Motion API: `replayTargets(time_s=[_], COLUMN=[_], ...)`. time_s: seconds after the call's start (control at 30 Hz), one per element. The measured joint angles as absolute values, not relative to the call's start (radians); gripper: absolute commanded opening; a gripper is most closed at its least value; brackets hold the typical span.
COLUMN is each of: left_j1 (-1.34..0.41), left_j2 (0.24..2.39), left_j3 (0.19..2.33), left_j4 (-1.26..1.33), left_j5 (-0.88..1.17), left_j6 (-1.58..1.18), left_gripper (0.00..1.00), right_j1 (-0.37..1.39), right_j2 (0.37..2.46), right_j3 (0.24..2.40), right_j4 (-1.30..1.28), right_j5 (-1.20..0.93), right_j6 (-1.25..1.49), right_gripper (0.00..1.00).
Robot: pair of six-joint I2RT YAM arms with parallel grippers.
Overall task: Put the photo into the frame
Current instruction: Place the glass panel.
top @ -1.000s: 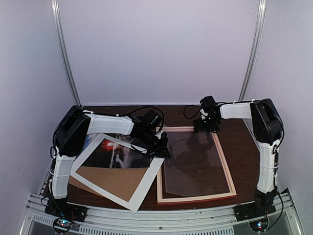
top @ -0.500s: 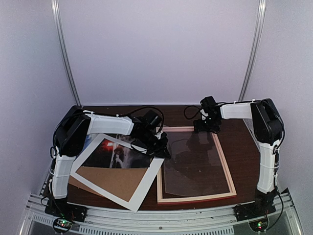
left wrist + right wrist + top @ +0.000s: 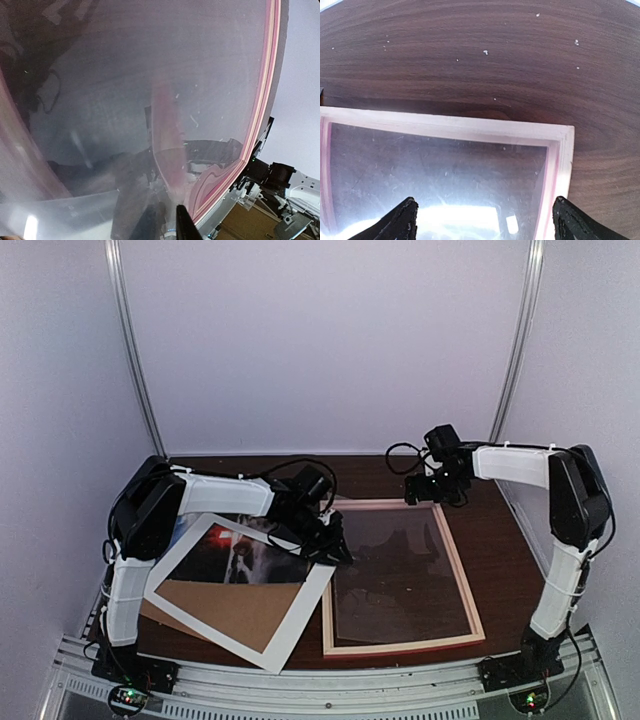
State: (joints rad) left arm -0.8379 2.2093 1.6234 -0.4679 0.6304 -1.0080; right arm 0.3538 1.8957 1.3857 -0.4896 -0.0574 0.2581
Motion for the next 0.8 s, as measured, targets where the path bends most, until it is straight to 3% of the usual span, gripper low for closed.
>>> replayTargets(time_s=[0.13,0.3,0.8], left_j1=[-0.841,-0.841,-0.842], left_j2=[2.209,2.209,2.209], left_j3=[1.623,1.624,1.623], left_j4=[-0.467,-0.461,-0.367], left_j5=[0.641,0.662,0.696], left_j6=[-1.013,-1.023,-1.085], left_gripper=[0.28,0.28,0.00], right_j1=[0.354,0.354,0.353], right_j2=[1.830,1.753,1.681], right_j3=[1.346,1.290,1.203], right_j4=[-0.506,-0.528,-0.589], right_j5=[-0.060,-0.059,-0.047], right_j6=[0.258,0.257,0.248], right_gripper=[0.93,0.93,0.93])
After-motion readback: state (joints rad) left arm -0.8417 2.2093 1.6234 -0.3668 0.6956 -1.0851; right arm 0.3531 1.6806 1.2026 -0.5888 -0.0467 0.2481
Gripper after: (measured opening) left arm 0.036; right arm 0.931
